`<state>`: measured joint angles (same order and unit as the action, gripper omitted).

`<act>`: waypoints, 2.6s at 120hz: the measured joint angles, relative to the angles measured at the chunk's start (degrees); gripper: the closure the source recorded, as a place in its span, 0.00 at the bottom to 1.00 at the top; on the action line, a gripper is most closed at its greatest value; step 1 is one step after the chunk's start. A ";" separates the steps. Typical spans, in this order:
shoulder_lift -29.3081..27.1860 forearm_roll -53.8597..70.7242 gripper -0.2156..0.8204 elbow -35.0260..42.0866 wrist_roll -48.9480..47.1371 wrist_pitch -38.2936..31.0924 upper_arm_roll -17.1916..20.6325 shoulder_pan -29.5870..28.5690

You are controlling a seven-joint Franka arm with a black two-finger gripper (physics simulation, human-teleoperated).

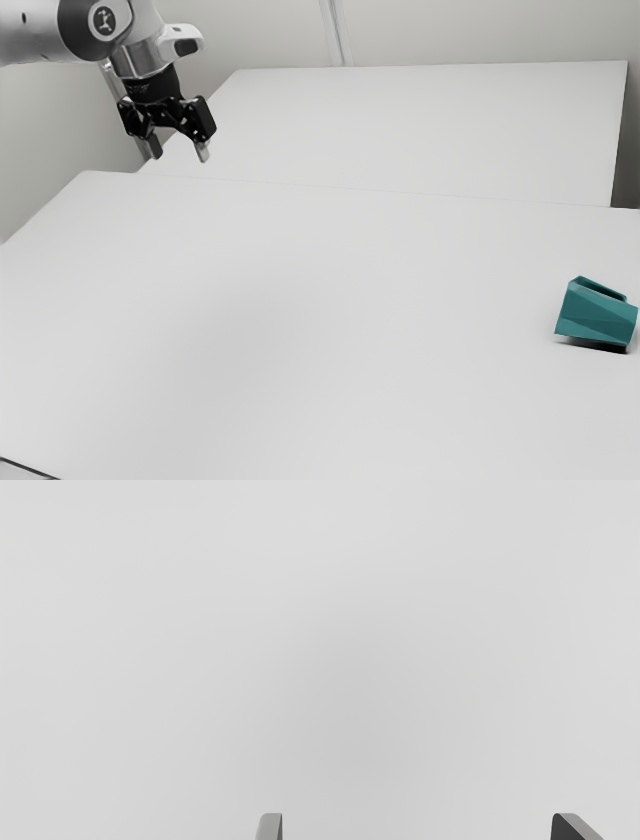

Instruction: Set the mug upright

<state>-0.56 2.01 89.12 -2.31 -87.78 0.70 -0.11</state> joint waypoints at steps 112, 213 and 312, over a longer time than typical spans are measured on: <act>4.89 -27.90 0.24 13.18 9.36 -24.06 0.51 6.61; 17.71 -72.33 0.24 18.89 50.62 -38.31 0.42 17.46; 31.56 -75.21 0.23 5.37 58.70 -42.12 0.08 26.19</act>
<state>31.00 -73.20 94.49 56.38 -129.89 0.79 26.08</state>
